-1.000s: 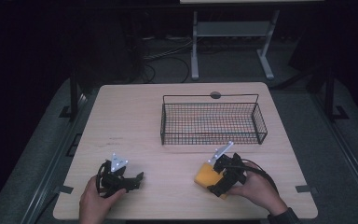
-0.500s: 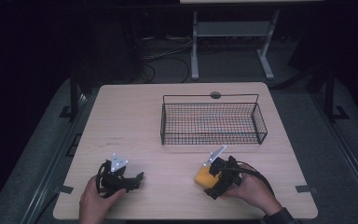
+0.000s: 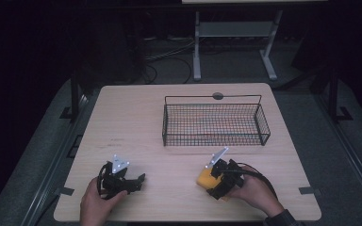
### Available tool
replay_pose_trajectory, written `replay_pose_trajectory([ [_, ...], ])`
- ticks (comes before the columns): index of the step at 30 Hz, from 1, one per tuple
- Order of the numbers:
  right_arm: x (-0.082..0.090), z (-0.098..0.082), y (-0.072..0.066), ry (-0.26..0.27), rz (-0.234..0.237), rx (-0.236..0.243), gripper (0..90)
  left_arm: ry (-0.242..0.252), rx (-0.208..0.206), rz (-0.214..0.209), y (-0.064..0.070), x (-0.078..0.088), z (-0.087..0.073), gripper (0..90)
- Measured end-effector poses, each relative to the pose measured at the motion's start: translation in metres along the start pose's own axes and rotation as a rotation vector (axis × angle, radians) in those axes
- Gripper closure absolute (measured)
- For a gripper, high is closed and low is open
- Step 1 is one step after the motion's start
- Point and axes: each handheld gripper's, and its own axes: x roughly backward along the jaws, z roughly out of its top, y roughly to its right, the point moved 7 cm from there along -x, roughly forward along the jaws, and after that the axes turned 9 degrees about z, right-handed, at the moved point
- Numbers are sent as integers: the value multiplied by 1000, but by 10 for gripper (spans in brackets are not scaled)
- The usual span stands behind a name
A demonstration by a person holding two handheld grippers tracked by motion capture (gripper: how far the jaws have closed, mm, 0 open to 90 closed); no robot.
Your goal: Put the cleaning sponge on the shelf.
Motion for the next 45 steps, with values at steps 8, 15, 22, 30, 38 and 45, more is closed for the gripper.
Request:
replay_pose_trajectory([
  [8,1,0,-1,1,4,6,218,0,0,0,0,0,0,128],
  [15,2,-1,-1,-1,2,9,224,0,0,0,0,0,0,128],
  [22,5,0,-1,1,5,5,226,0,0,0,0,0,0,128],
  [30,12,-1,1,11,-1,-4,227,0,1,0,0,0,0,128],
  [38,19,-4,6,9,-9,-27,228,0,0,0,0,0,0,128],
  [45,29,-8,14,16,-20,-52,229,1,3,0,0,0,0,128],
])
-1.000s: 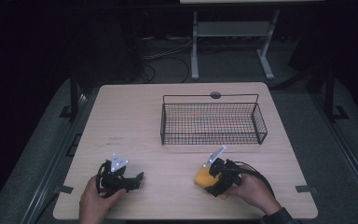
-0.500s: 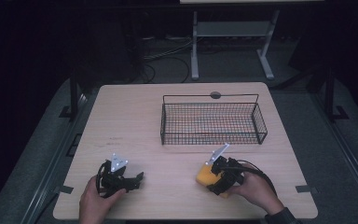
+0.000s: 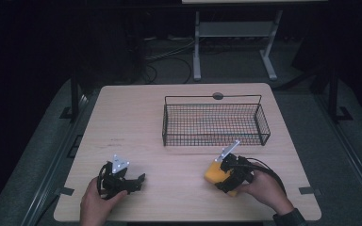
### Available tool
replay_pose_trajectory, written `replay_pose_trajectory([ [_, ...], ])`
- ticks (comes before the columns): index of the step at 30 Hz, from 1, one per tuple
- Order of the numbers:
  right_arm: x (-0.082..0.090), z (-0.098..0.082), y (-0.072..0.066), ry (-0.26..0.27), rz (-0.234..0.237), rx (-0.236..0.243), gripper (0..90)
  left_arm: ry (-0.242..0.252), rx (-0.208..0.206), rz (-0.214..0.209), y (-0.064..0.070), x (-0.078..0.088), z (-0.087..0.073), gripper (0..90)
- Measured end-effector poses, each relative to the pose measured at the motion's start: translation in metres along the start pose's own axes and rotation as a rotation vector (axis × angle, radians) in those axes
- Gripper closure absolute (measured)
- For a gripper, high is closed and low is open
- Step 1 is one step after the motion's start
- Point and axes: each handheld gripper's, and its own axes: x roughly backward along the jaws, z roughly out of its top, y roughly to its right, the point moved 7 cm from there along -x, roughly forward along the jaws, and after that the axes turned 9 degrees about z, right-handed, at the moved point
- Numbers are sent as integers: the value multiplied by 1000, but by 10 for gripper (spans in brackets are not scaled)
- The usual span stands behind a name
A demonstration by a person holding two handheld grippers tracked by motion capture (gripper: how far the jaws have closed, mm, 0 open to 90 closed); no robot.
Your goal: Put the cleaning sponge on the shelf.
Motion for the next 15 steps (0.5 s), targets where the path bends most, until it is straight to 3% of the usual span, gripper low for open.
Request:
replay_pose_trajectory([
  [15,18,-6,14,17,-10,-51,230,-1,-2,1,0,0,0,128],
])
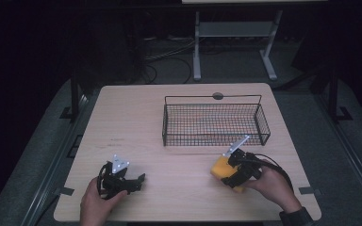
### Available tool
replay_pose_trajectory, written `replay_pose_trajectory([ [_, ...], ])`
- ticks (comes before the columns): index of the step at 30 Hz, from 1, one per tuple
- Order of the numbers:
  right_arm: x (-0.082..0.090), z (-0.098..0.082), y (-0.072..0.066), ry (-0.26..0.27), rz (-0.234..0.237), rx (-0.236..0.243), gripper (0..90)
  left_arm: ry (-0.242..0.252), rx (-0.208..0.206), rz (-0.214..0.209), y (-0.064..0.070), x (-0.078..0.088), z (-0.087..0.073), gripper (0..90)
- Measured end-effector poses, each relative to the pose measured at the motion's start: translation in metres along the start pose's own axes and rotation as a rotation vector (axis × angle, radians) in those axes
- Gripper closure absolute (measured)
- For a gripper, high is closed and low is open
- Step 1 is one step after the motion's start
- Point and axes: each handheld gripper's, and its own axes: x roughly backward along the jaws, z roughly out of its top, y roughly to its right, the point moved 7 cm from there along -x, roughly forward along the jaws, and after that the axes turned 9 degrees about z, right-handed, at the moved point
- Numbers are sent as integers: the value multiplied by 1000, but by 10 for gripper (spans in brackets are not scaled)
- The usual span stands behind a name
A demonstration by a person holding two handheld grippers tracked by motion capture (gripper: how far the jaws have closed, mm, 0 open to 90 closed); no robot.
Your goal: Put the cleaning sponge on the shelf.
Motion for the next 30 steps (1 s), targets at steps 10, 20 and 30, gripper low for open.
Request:
replay_pose_trajectory([
  [10,14,-4,11,18,-15,-32,231,2,2,0,0,0,0,128],
  [20,28,-10,24,38,-30,-75,232,0,-1,-1,0,0,0,128],
  [30,42,-13,37,57,-47,-104,233,0,-3,0,0,0,0,128],
])
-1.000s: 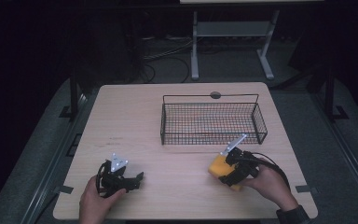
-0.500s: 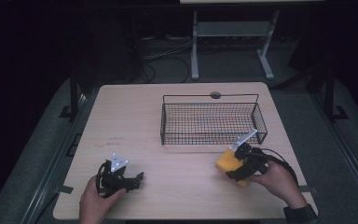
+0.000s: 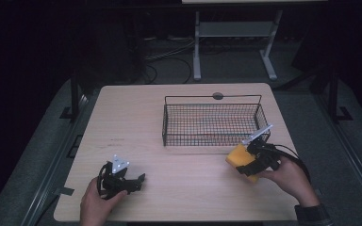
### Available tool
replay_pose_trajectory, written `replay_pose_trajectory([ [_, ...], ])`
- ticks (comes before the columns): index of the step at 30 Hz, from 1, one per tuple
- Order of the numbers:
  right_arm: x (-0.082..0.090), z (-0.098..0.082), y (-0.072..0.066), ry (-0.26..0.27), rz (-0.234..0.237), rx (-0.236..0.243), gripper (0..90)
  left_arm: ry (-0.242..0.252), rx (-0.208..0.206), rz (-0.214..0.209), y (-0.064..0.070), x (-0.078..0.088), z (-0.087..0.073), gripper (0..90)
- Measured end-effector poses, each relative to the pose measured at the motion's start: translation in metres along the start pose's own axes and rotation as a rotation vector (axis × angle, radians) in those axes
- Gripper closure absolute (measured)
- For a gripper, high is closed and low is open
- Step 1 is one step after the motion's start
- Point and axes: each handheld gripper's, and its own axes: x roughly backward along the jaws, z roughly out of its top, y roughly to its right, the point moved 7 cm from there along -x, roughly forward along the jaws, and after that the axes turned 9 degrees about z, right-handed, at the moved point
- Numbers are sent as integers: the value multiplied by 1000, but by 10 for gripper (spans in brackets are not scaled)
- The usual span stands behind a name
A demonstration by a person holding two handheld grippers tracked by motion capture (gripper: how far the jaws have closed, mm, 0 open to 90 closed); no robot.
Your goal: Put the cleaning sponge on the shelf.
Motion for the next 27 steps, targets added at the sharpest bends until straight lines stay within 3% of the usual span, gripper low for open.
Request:
replay_pose_trajectory([
  [27,37,18,34,21,-43,-70,233,0,3,-1,0,0,0,128],
])
